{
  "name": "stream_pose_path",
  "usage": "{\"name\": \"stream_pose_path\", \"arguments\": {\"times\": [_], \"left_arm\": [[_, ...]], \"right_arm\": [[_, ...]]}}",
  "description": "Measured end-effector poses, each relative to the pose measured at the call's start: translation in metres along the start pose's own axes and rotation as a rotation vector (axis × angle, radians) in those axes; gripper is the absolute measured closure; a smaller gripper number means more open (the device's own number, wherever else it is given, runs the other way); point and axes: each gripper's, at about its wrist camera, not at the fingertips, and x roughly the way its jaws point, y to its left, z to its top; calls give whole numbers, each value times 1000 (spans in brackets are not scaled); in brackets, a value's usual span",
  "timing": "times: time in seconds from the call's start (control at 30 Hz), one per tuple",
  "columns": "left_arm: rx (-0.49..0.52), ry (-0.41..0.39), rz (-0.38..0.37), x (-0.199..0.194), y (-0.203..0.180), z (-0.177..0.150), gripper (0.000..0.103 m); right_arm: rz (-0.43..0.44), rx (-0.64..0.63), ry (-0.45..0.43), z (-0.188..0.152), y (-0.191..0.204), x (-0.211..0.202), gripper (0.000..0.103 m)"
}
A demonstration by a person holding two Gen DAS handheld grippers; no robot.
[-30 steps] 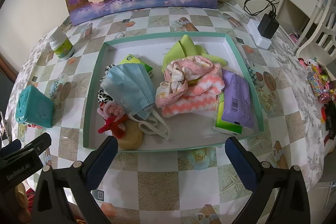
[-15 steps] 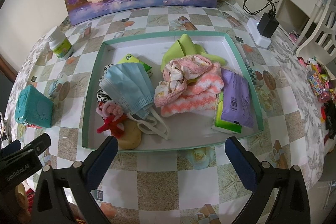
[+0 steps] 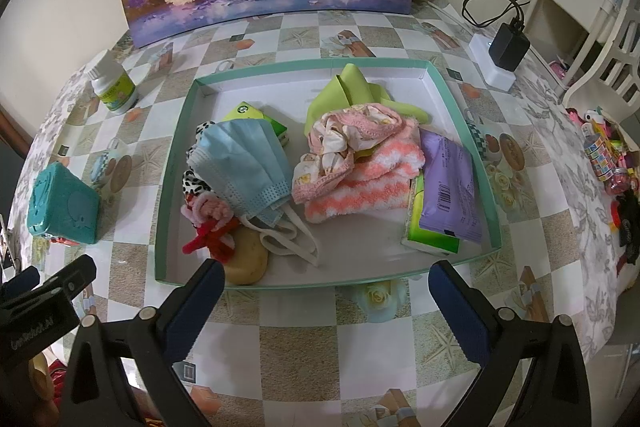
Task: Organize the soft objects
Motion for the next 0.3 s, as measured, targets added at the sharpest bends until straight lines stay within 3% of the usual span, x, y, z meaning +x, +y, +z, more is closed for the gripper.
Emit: {"name": "stream_pose_path", "arguments": {"times": [0.3], "left_arm": [[-17, 17, -1, 4, 3, 1, 0]], "right_arm": [[0, 0, 0, 2, 1, 0, 0]]}}
